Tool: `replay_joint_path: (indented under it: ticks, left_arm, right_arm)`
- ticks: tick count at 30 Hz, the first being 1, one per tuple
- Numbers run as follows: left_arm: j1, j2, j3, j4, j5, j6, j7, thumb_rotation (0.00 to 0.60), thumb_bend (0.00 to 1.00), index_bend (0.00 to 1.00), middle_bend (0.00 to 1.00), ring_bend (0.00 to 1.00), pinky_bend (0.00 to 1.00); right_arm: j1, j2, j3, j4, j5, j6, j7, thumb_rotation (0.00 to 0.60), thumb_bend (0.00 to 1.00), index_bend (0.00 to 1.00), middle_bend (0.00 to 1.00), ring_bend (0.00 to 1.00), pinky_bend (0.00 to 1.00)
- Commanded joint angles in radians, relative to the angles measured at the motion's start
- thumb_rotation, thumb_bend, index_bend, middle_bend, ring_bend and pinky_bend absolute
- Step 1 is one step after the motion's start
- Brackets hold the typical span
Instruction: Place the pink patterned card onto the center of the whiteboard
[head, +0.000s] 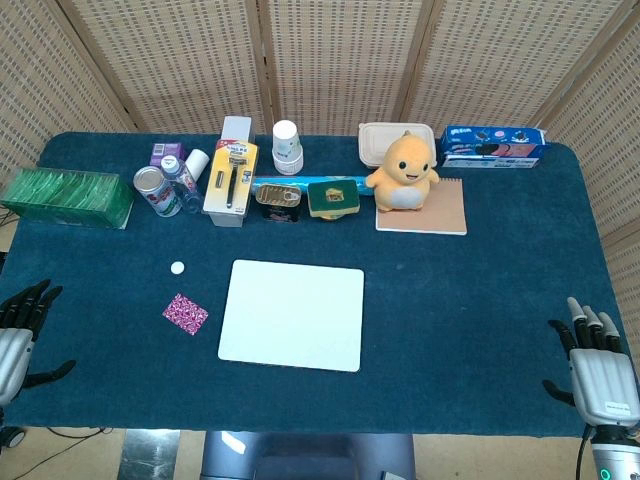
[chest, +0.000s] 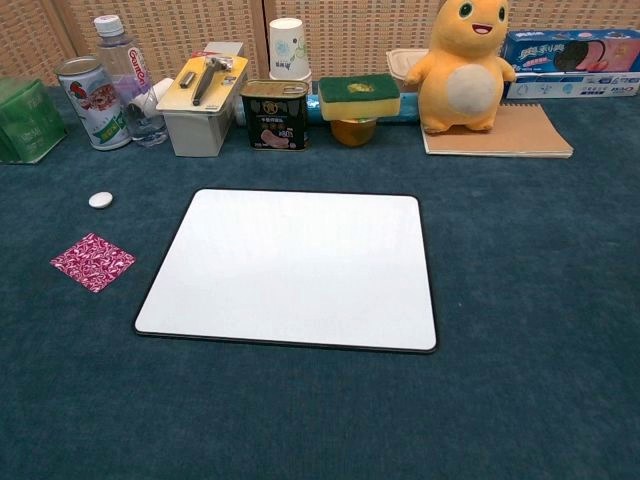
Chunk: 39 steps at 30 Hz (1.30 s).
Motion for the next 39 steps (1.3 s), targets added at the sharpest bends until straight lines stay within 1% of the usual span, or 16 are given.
replay_joint_path:
  ticks: [1,8,14,17,20,22,25,27,31,33,35,39]
  left_arm:
    - [-0.002,-0.002,0.003,-0.001,0.001,-0.006,0.007,0.600,0.12,0.00,0.00,0.00,0.07]
    - [-0.007,-0.006,0.007,0.002,0.009,-0.015,0.014,0.600,0.12,0.00,0.00,0.00,0.07]
    - [-0.035,-0.020,0.003,0.036,0.033,-0.044,-0.013,0.600,0.12,0.00,0.00,0.00,0.07]
    - [-0.081,-0.033,-0.007,0.063,0.035,-0.109,-0.063,0.600,0.13,0.00,0.00,0.00,0.07]
    - [-0.145,-0.043,-0.015,0.086,0.021,-0.213,-0.075,0.600,0.14,0.00,0.00,0.00,0.07]
    - [-0.178,-0.049,-0.026,0.085,-0.003,-0.266,-0.049,0.600,0.15,0.03,0.00,0.00,0.07]
    - [-0.235,-0.069,-0.051,0.073,-0.050,-0.344,-0.002,0.600,0.16,0.12,0.00,0.00,0.07]
    - [-0.263,-0.085,-0.065,0.079,-0.071,-0.375,0.024,0.600,0.17,0.19,0.00,0.00,0.07]
    - [-0.299,-0.122,-0.084,0.093,-0.112,-0.408,0.083,0.600,0.17,0.21,0.00,0.00,0.07]
    - [-0.316,-0.140,-0.088,0.102,-0.131,-0.429,0.106,0.600,0.18,0.25,0.00,0.00,0.07]
    - [-0.347,-0.175,-0.091,0.123,-0.161,-0.472,0.141,0.600,0.18,0.28,0.00,0.00,0.07]
    - [-0.370,-0.214,-0.088,0.147,-0.198,-0.500,0.179,0.600,0.18,0.35,0.00,0.00,0.07]
  right_arm:
    - [0.001,0.002,0.000,-0.004,0.004,-0.003,-0.001,0.600,0.01,0.22,0.00,0.00,0.00]
    - [-0.001,0.007,0.000,-0.012,0.008,-0.003,0.006,0.600,0.01,0.22,0.00,0.00,0.00]
    - [-0.002,0.013,0.005,-0.022,0.020,-0.003,0.010,0.600,0.01,0.22,0.00,0.00,0.00]
    - [-0.001,0.015,0.009,-0.023,0.032,-0.005,0.011,0.600,0.01,0.22,0.00,0.00,0.00]
    - [0.003,0.017,0.014,-0.023,0.048,-0.015,0.016,0.600,0.01,0.22,0.00,0.00,0.00]
    - [0.005,0.022,0.014,-0.025,0.055,-0.021,0.021,0.600,0.01,0.22,0.00,0.00,0.00]
    - [0.003,0.035,0.011,-0.037,0.049,-0.022,0.038,0.600,0.01,0.22,0.00,0.00,0.00]
    - [0.000,0.042,0.009,-0.042,0.039,-0.015,0.047,0.600,0.01,0.22,0.00,0.00,0.00]
    - [-0.004,0.048,0.008,-0.043,0.035,-0.008,0.058,0.600,0.01,0.22,0.00,0.00,0.00]
    - [-0.004,0.050,0.009,-0.043,0.038,-0.009,0.061,0.600,0.01,0.22,0.00,0.00,0.00]
    - [-0.001,0.052,0.012,-0.042,0.049,-0.016,0.064,0.600,0.01,0.22,0.00,0.00,0.00]
    - [0.000,0.054,0.012,-0.045,0.056,-0.021,0.062,0.600,0.01,0.22,0.00,0.00,0.00]
